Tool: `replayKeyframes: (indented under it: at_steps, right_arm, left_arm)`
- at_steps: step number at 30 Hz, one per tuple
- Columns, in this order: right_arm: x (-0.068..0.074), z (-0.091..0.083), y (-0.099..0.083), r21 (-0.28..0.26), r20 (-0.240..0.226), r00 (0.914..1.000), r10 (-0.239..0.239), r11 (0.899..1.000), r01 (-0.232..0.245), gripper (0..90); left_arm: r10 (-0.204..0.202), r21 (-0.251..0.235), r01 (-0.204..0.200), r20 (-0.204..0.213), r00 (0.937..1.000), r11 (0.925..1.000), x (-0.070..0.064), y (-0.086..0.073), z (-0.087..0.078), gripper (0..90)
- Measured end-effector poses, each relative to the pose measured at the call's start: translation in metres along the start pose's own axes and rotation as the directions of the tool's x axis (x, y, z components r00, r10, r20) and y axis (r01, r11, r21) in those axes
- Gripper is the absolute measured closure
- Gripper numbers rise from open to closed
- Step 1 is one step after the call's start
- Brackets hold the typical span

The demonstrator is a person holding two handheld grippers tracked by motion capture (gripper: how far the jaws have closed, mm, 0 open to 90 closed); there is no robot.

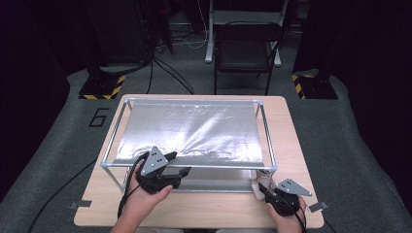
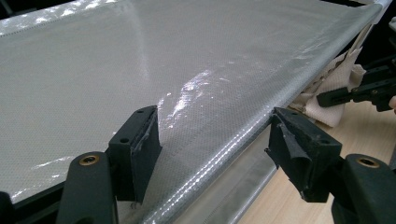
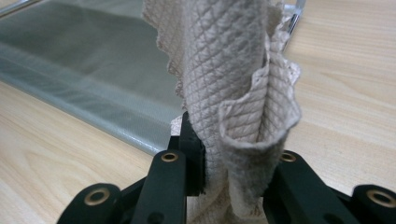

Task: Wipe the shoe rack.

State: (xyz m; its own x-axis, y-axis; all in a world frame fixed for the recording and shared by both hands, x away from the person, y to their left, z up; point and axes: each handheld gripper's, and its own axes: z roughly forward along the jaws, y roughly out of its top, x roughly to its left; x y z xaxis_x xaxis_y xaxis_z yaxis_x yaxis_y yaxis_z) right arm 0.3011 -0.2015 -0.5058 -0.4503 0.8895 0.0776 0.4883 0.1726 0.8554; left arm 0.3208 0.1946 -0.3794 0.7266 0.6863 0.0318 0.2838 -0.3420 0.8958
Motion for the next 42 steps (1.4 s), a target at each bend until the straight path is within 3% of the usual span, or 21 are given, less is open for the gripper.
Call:
replayKeyframes:
  at_steps: [6,13,20,25,30,38,42]
  right_arm:
    - [-0.001,0.005,-0.007,0.014,-0.004,1.0000,0.006,1.000,-0.006,75.4]
    - [0.000,0.005,0.000,0.051,0.003,1.0000,0.004,0.999,-0.004,74.9]
    - [0.001,-0.011,0.019,-0.001,-0.003,1.0000,0.007,1.000,-0.007,74.9]
    - [0.002,-0.026,0.036,-0.073,-0.020,0.9997,0.015,0.997,-0.017,74.4]
    - [0.003,-0.026,0.039,-0.061,0.002,0.9999,-0.015,0.998,0.015,75.9]
    - [-0.003,-0.034,0.035,-0.065,0.018,0.9998,0.012,0.998,-0.011,75.9]
    - [-0.008,-0.040,0.031,-0.067,0.036,0.9992,0.015,0.998,-0.013,75.8]
  left_arm:
    - [0.001,-0.001,-0.001,0.000,1.0000,1.0000,0.000,0.000,0.000,33.7]
    - [0.006,0.001,-0.006,-0.001,1.0000,1.0000,0.000,0.000,0.000,33.9]
    - [0.011,0.001,-0.011,-0.006,0.9999,0.9999,0.000,0.000,0.001,33.9]
    - [0.012,0.004,-0.012,-0.007,0.9999,0.9999,-0.001,0.001,0.000,33.9]
    - [-0.004,-0.014,0.004,-0.001,1.0000,0.9999,0.001,0.001,-0.003,34.8]
    - [0.017,-0.009,-0.017,-0.041,0.9990,0.9998,0.007,-0.008,-0.023,30.5]
    - [0.001,-0.017,-0.002,-0.045,0.9990,0.9999,0.009,-0.014,-0.028,30.7]
